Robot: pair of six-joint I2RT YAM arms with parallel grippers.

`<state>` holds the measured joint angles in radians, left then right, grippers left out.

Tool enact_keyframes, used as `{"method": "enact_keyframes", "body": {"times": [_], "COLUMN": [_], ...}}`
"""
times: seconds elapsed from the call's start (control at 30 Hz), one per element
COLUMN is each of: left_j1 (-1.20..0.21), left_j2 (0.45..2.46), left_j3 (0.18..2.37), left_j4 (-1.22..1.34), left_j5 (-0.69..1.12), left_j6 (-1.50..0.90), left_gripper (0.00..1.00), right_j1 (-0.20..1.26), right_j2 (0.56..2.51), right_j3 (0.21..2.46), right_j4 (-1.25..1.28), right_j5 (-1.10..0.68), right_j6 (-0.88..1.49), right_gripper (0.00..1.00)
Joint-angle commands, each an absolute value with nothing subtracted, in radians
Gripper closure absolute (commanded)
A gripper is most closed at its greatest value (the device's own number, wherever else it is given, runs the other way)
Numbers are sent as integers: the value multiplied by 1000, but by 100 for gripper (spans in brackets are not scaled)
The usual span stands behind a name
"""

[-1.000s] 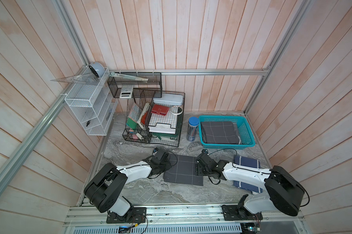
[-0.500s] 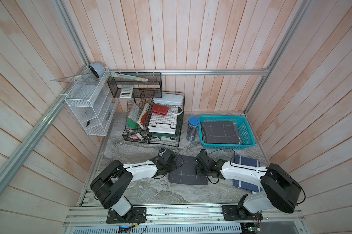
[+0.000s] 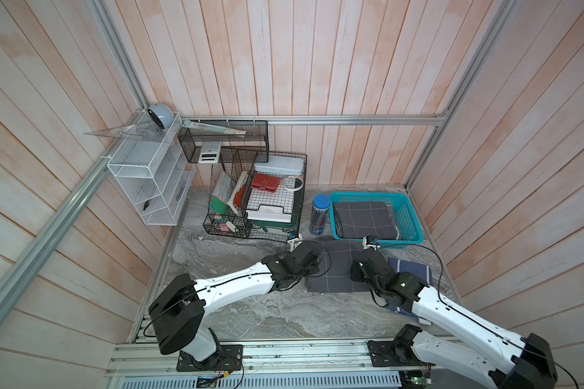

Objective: Put the folded pillowcase in the basket
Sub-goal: Pick up the pillowcase at the center of the board, then place the pillowcase in the basket.

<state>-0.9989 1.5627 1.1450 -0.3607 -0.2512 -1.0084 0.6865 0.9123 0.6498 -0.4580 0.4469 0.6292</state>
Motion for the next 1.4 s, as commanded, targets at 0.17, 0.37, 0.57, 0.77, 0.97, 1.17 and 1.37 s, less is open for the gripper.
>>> {"method": "enact_keyframes", "body": {"times": [0.17,0.37,0.57,0.77,0.97,1.17,1.37], "left_j1": [-1024,-1017,-996,-957,-923,-913,-896], "left_j2": [1763,1992,2219,2426,2496,2558,2602], "left_j3": [1577,1944,2279,2581,2591,2612,2605], "left_j4": [-536,-642,-708,-719,-620,-594,-626], "left_j5": [-334,-369,-348,-360,-333,-331,-306], "left_j6": [-850,-800,-775,-701,-709,-697,-750], "left_gripper": [100,100,100,100,100,100,100], "right_j1": [335,119,0,-81,-94,-103,-104], "right_j2": [914,1050,1207,1372,1544,1651,1711], "right_j3": [777,856,930,1016,1137,1180,1192], "right_j4": [-447,-302,-167,-86,-89,-94,-130], "right_j5": [344,170,66,20,-17,-101,-113], "right_j6": [479,526,542,570,536,528,510], "right_gripper": [99,99,99,98,96,95,94]}}
